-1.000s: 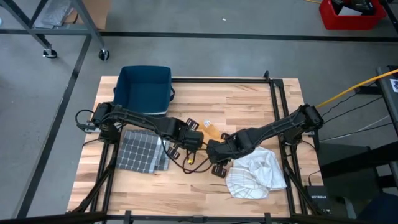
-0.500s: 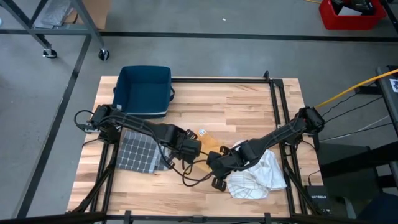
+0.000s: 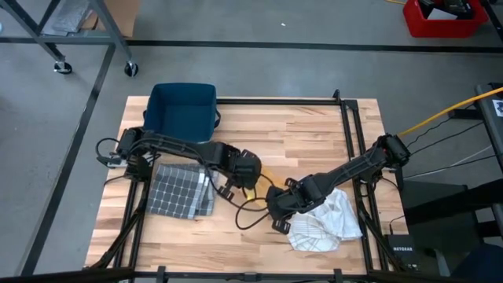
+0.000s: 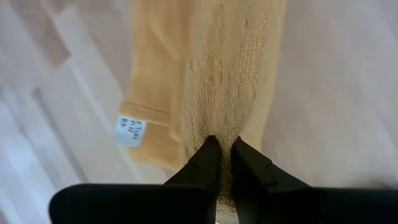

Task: Fold towel
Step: Fold the yellow towel

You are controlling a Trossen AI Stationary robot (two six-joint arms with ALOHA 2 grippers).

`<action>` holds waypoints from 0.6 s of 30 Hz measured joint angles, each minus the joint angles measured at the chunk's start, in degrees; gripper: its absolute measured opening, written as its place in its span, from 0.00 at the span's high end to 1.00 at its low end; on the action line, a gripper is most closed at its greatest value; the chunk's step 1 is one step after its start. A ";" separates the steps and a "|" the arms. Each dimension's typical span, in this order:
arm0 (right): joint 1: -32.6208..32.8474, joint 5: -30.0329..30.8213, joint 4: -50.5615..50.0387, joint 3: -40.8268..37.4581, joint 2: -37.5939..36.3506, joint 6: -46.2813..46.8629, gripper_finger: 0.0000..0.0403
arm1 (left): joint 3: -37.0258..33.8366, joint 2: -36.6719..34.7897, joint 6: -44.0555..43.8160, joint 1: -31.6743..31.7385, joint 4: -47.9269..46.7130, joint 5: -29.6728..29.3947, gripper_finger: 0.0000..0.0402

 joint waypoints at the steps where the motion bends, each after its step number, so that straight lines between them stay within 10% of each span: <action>1: -0.18 0.18 -0.79 0.00 0.00 0.02 0.92 | 0.00 0.00 0.39 0.58 0.80 0.00 0.95; 18: -2.70 5.51 -2.15 -8.55 -0.04 -0.50 0.92 | -0.22 6.51 0.56 7.97 8.92 0.11 0.95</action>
